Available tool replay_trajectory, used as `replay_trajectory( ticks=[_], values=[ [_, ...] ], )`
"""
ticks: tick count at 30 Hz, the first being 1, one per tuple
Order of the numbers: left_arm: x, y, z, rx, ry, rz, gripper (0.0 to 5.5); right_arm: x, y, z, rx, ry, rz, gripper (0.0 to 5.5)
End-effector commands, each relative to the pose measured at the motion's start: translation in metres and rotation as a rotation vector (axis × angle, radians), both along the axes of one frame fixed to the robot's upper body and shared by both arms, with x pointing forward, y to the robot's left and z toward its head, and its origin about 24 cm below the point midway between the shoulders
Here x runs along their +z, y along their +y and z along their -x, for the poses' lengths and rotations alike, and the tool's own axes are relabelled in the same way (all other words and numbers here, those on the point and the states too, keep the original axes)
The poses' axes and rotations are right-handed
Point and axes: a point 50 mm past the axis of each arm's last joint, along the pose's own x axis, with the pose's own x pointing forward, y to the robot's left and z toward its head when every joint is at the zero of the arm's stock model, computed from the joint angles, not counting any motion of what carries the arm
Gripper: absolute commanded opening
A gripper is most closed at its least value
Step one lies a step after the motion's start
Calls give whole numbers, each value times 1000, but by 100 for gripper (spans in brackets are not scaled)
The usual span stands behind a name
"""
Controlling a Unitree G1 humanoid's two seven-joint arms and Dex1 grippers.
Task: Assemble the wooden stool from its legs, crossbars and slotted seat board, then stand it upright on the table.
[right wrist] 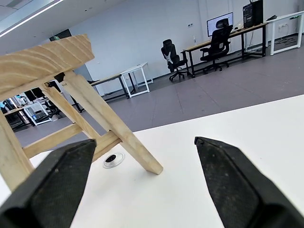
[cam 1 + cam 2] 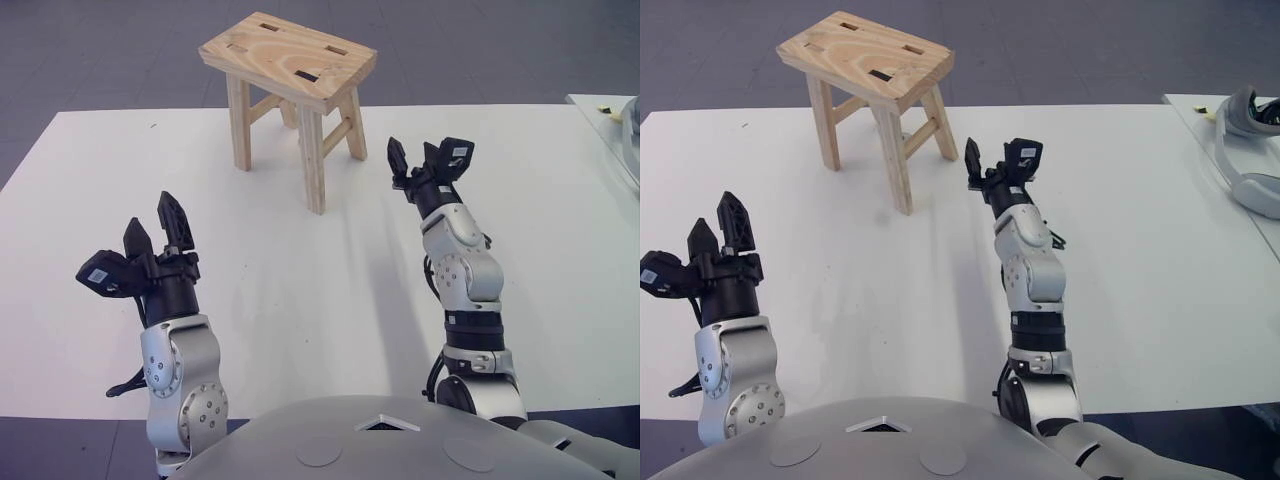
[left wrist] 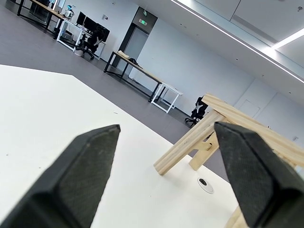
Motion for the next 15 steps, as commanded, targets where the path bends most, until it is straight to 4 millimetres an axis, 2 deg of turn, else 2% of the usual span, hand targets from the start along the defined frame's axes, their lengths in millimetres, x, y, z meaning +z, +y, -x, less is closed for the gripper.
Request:
replay_trajectory(
  ticks=[1,6,15],
  values=[
    [6,-3,1,5,-42,14,366,-1,-3,4,-11,14,44,388],
    [4,-4,2,-6,-37,14,366,-7,-4,9,-16,57,32,388],
    [5,-6,-8,-35,-60,-16,366,-9,5,9,53,49,79,388]
  ],
)
